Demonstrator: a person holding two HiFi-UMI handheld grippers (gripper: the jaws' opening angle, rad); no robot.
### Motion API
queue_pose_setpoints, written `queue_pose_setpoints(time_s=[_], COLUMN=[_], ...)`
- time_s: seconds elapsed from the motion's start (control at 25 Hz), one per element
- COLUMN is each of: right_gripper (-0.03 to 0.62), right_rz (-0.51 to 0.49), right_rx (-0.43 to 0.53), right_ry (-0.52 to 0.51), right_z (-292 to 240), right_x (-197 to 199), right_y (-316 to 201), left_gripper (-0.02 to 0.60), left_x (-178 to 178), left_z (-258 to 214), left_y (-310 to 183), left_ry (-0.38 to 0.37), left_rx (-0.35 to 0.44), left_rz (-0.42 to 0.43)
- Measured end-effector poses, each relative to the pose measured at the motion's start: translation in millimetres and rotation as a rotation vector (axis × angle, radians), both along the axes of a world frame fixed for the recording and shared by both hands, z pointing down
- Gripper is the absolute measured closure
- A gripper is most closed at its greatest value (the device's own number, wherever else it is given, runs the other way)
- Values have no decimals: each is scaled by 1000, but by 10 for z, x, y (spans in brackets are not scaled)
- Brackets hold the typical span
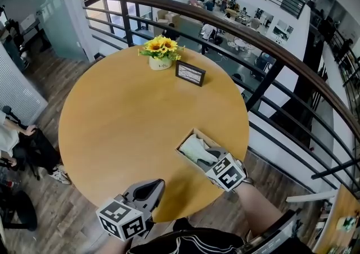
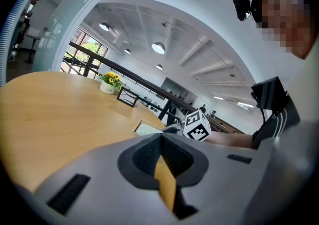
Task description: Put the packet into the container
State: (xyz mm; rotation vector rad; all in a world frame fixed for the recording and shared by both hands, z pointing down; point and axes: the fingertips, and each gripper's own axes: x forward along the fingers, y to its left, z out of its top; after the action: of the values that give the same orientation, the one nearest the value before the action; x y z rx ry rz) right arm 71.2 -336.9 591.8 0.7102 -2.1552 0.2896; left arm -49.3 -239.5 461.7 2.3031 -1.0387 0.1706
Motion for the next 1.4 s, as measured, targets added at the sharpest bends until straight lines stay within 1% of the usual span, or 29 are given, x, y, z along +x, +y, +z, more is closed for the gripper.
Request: queue_pose_setpoints(time_s=[0.28, 0.48, 0.64, 0.8, 0.92, 0.96, 1.0, 1.08, 1.2, 1.28, 1.4], right_gripper=[384, 381, 381, 382, 385, 406, 446, 499, 544, 586, 587], right_rz=[76, 160, 220, 251, 273, 275, 274, 269, 263, 260, 268], right_rx=[15, 53, 101, 141, 202, 224, 245, 280, 310, 331, 349], right_ry=[-5, -46, -95, -170, -221, -242, -269, -325, -388, -420, -472], right_z=[-44, -243, -498, -729, -958, -1055, -1157, -1350, -1559, -1653, -1750], right_x=[124, 253, 340, 339, 349, 340, 318, 251, 156, 105, 33], right_y=[-58, -46, 76, 356, 616, 712, 817, 1044, 1423, 1670, 1971], left_gripper=[575, 575, 575, 575, 575, 575, 575, 575, 575, 575, 575], left_x=[-76, -64, -4, 63, 131, 150, 164, 181, 223, 251, 269], left_z=[-26, -85, -137, -100, -149, -189, -228, -293, -369, -423, -536], left_y=[70, 136, 216, 348, 437, 463, 493, 566, 726, 846, 1006], left_ry=[-14, -24, -25, -21, -2, -3, -7, -10, 0, 2, 0], left_rx=[-2, 8, 26, 40, 61, 74, 88, 111, 135, 156, 195], left_rz=[11, 36, 70, 113, 147, 158, 169, 189, 215, 234, 265])
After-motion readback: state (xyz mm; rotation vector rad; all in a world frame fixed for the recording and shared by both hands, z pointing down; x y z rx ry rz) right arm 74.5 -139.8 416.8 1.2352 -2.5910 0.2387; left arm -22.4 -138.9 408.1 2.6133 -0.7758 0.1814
